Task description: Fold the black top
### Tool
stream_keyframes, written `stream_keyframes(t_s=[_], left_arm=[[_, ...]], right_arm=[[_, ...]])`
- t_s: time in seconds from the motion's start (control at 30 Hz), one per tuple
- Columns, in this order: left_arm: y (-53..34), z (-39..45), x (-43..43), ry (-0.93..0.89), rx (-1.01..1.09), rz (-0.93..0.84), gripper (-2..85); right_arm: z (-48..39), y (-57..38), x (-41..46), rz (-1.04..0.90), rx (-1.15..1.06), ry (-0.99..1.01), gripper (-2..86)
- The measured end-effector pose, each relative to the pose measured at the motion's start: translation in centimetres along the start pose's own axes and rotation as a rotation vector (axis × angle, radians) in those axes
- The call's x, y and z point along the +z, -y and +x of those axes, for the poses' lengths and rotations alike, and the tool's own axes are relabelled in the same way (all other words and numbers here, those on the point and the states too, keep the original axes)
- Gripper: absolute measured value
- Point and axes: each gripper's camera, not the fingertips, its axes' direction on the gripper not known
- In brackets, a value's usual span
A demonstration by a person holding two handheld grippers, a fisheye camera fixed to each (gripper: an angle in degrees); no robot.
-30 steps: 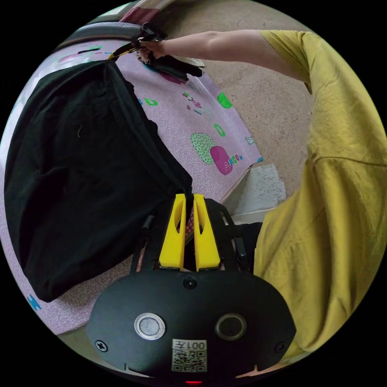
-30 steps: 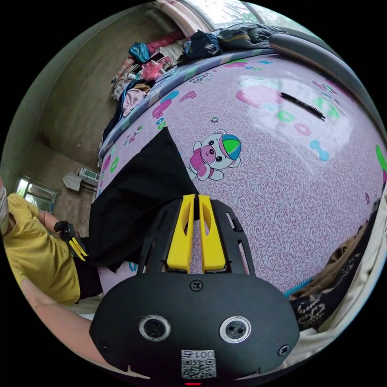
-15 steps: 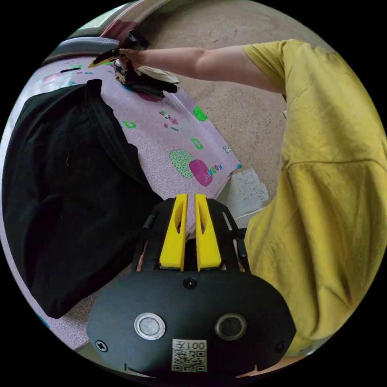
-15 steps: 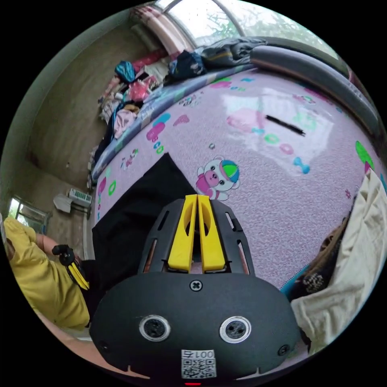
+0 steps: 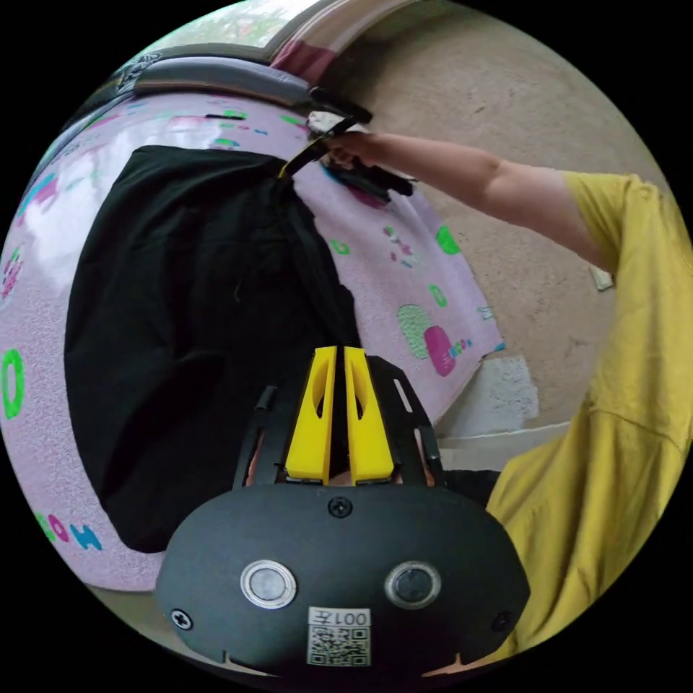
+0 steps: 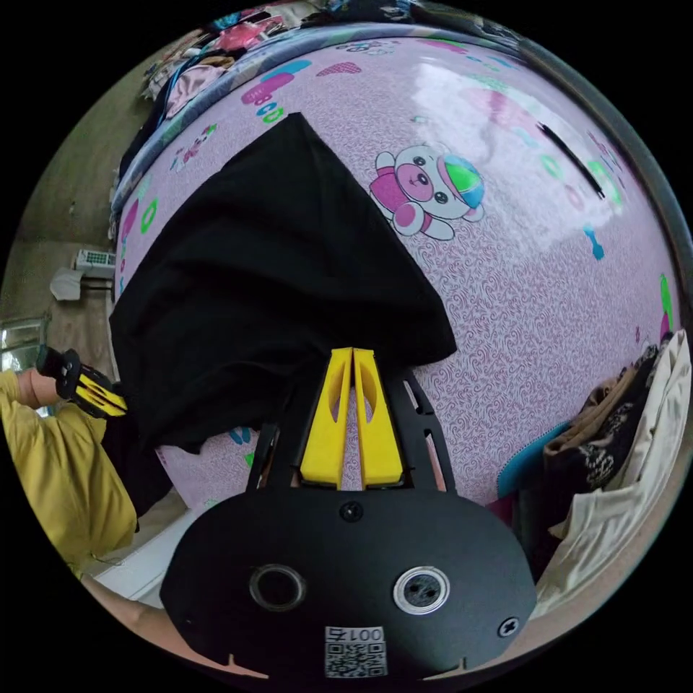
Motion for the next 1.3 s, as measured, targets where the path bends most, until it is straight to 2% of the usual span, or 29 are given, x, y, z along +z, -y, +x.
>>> stream_keyframes(t_s=[0.07,0.2,0.4,0.47,0.6,0.73,0.87,1.03,1.17,1.3], left_arm=[[0.8,1.1,0.6,0.096,0.025,-0.056,-1.1],[2.2,3.3,2.5,0.140,0.080,-0.112,-1.2],[3.7,8.3,5.4,0.037,0.222,-0.157,-1.2],[4.0,9.8,5.2,0.016,0.283,-0.151,-1.3],[4.6,9.9,3.8,-0.015,0.303,-0.114,-1.4],[5.9,9.2,3.8,0.032,0.314,-0.186,-1.3],[6.1,9.7,4.8,0.108,0.383,-0.252,-1.3],[5.5,11.9,6.1,0.107,0.503,-0.294,-1.4],[5.9,12.6,5.1,0.106,0.577,-0.233,-1.6],[6.7,9.9,2.6,0.110,0.540,-0.154,-1.2]], right_arm=[[0.1,-0.1,0.4,0.006,0.001,-0.001,0.0],[-0.5,-0.1,1.8,0.008,-0.032,-0.018,0.0],[1.3,-2.5,3.1,-0.049,-0.008,-0.066,0.0],[1.1,-3.3,2.6,0.006,-0.004,-0.067,0.0],[-3.5,-3.2,2.6,0.183,-0.092,0.091,0.0],[-8.1,-2.6,6.6,0.172,-0.186,0.193,0.0],[-8.9,-5.4,11.3,0.070,-0.206,0.041,0.0],[-5.9,-11.5,12.4,0.066,-0.061,0.055,0.0],[-5.4,-14.1,11.6,0.218,0.055,0.150,0.0],[-8.4,-12.9,12.8,0.349,0.077,0.223,0.0]])
